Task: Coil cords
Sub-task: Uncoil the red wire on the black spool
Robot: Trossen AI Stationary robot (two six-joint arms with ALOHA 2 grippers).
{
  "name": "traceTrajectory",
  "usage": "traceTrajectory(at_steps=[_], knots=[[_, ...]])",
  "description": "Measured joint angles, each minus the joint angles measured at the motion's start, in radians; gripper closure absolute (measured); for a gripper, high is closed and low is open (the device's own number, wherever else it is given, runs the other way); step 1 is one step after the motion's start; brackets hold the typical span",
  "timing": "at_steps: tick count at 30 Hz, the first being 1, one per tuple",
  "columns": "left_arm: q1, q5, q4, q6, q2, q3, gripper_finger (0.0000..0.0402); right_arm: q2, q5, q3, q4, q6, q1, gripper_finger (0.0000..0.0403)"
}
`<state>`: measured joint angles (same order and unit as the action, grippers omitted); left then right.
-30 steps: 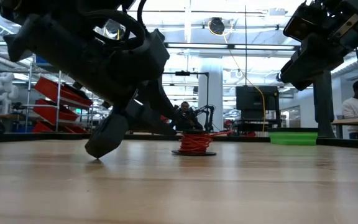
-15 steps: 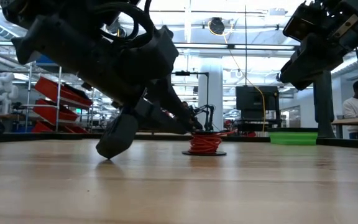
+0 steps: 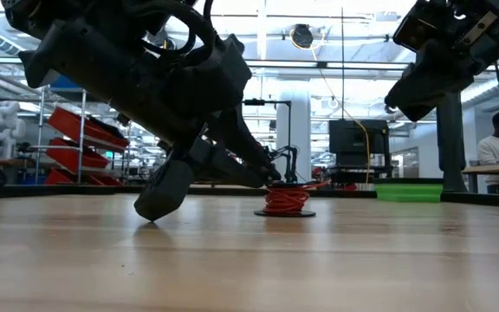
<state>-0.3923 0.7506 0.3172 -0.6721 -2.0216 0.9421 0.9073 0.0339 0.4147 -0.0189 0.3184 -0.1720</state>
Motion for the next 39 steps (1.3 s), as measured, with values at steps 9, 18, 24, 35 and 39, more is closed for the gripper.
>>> traceTrajectory(at_steps=[9, 18, 24, 35, 39], knots=[[0.024, 0.011, -0.063, -0.108, -0.006, 0.057, 0.0265, 0.0, 0.0, 0.0, 0.0, -0.002, 0.0, 0.0403], [0.049, -0.023, -0.204, -0.071, -0.006, 0.105, 0.0268, 0.0, 0.0, 0.0, -0.001, -0.013, 0.0, 0.0403], [0.049, -0.026, -0.202, -0.078, -0.006, 0.105, 0.0306, 0.0, 0.0, 0.0, 0.0, -0.013, 0.0, 0.0403], [0.058, -0.04, -0.187, -0.076, -0.006, 0.105, 0.0383, 0.0, 0.0, 0.0, 0.0, -0.017, 0.0, 0.0403], [0.059, -0.004, -0.148, -0.07, -0.008, 0.105, 0.0397, 0.0, 0.0, 0.0, -0.001, -0.017, 0.0, 0.0403]])
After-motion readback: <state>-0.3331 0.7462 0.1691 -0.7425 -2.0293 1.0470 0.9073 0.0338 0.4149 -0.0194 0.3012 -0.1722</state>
